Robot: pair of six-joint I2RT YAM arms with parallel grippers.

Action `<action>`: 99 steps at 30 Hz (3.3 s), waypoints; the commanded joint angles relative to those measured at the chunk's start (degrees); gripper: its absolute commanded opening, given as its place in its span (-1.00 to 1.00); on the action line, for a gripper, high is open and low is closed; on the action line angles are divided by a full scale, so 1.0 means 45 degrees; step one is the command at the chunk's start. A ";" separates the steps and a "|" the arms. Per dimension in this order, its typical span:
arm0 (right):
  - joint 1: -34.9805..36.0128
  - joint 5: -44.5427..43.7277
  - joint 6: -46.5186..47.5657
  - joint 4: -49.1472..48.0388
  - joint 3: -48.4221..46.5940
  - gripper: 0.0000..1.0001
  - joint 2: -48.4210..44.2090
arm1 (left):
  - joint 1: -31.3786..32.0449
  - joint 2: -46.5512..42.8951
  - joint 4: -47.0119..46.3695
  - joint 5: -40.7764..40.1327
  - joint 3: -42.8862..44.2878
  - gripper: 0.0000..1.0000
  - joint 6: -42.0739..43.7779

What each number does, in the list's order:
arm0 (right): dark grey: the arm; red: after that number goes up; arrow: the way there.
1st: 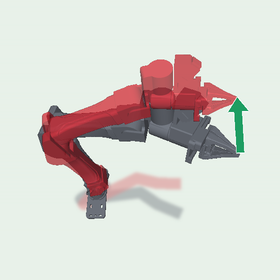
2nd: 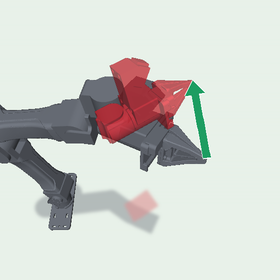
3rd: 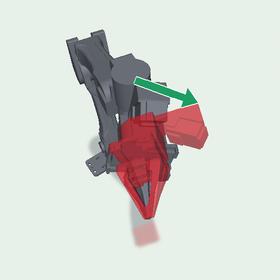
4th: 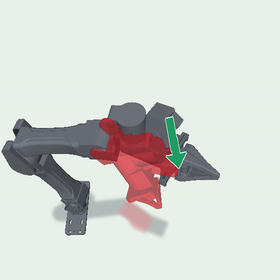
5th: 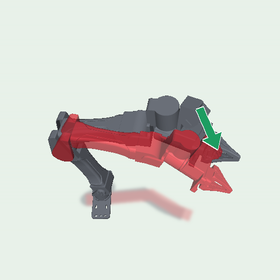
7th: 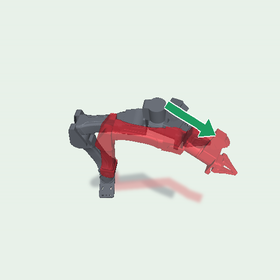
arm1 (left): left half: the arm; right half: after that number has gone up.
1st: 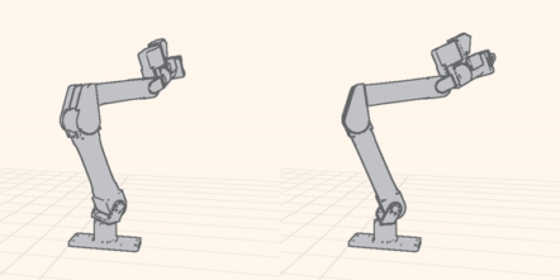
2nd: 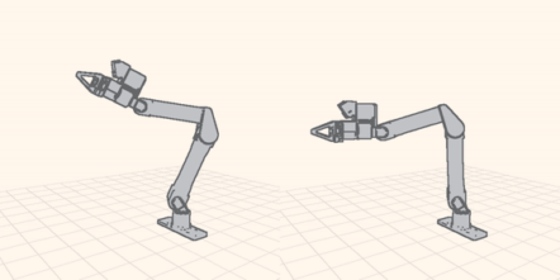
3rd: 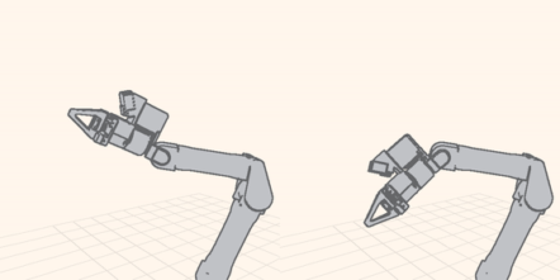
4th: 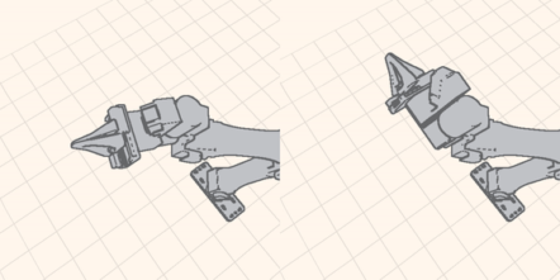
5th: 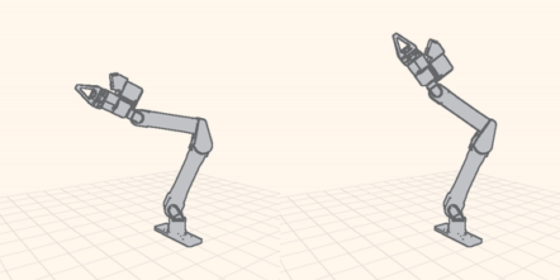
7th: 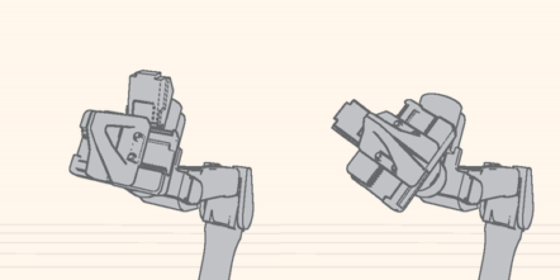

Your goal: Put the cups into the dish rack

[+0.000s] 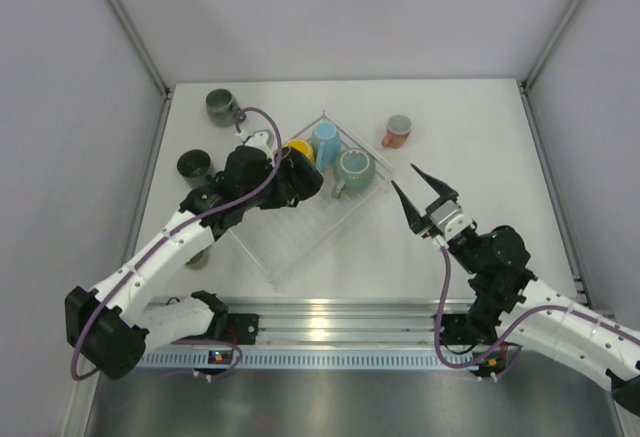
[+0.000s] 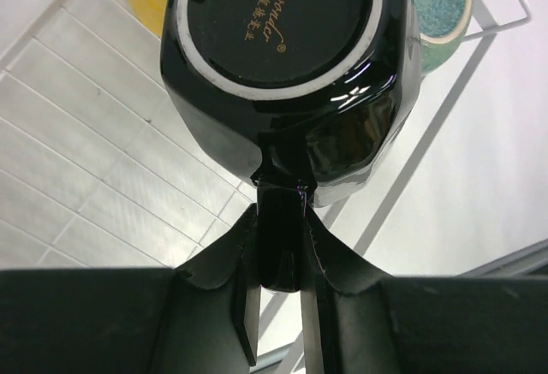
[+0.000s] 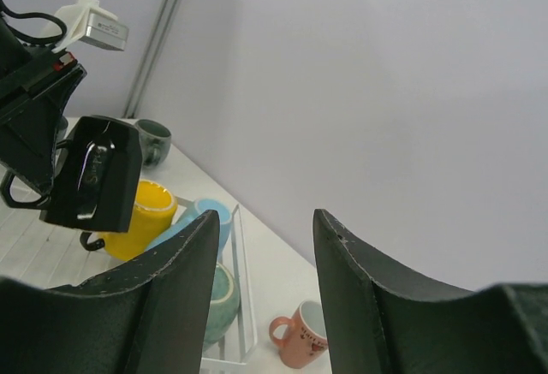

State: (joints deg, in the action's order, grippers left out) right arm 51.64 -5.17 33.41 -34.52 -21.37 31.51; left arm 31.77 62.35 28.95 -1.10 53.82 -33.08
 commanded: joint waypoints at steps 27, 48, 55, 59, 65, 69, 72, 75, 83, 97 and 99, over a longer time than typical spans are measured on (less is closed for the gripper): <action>0.0205 -0.0628 -0.0198 0.0074 0.0021 -0.03 -0.0712 | 0.2139 0.0148 -0.1296 -0.2763 -0.0925 -1.00 0.0379; 0.0205 -0.0863 -0.0022 0.0113 0.0002 -0.01 -0.0595 | 0.2940 0.1321 -0.1882 -0.2880 -0.1316 -0.46 0.0359; 0.0224 -0.0960 0.0017 0.0133 0.0002 -0.01 -0.0634 | 0.3038 0.0677 -0.1863 -0.2743 -0.1414 -0.28 0.0340; 0.0205 -0.0980 0.0017 0.0133 -0.0037 -0.01 -0.0595 | 0.3058 0.0559 -0.1863 -0.2510 -0.1492 -0.26 0.0223; 0.0224 -0.0961 -0.0119 0.0250 -0.0018 -0.01 -0.0751 | 0.3057 0.0540 -0.2272 -0.1768 -0.1570 -0.37 0.0007; 0.0205 -0.1000 -0.0158 0.0347 -0.0018 -0.01 -0.0829 | 0.3057 0.0695 -0.2897 -0.1220 -0.1550 -0.39 -0.0012; 0.0224 -0.0980 -0.0256 0.0406 -0.0018 0.00 -0.0907 | 0.3057 0.1046 -0.3015 -0.1337 -0.1337 -0.41 0.0105; 0.0205 -0.0980 -0.0256 0.0484 -0.0037 0.00 -0.0985 | 0.3057 0.1320 -0.3015 -0.1454 -0.1160 -0.42 0.0203; 0.0205 -0.4043 -0.3006 0.2431 -0.1712 0.05 0.0086 | 0.3057 0.1750 -0.3191 -0.1728 -0.0984 -0.35 0.0281; -0.2797 -0.4763 -1.1579 0.9017 -0.6946 0.18 0.5651 | 0.3057 0.0795 -0.2196 -0.2390 -0.0379 -0.21 -0.0422; -0.4594 -0.3777 -1.2265 0.9350 -0.7398 0.14 0.6780 | 0.3038 0.0464 -0.2078 -0.2566 -0.0320 -0.20 -0.0442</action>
State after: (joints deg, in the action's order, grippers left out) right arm 39.03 -29.10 -9.61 -0.56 -49.58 57.21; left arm 45.39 67.88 19.57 -9.96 49.41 -34.39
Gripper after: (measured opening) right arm 0.579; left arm 0.396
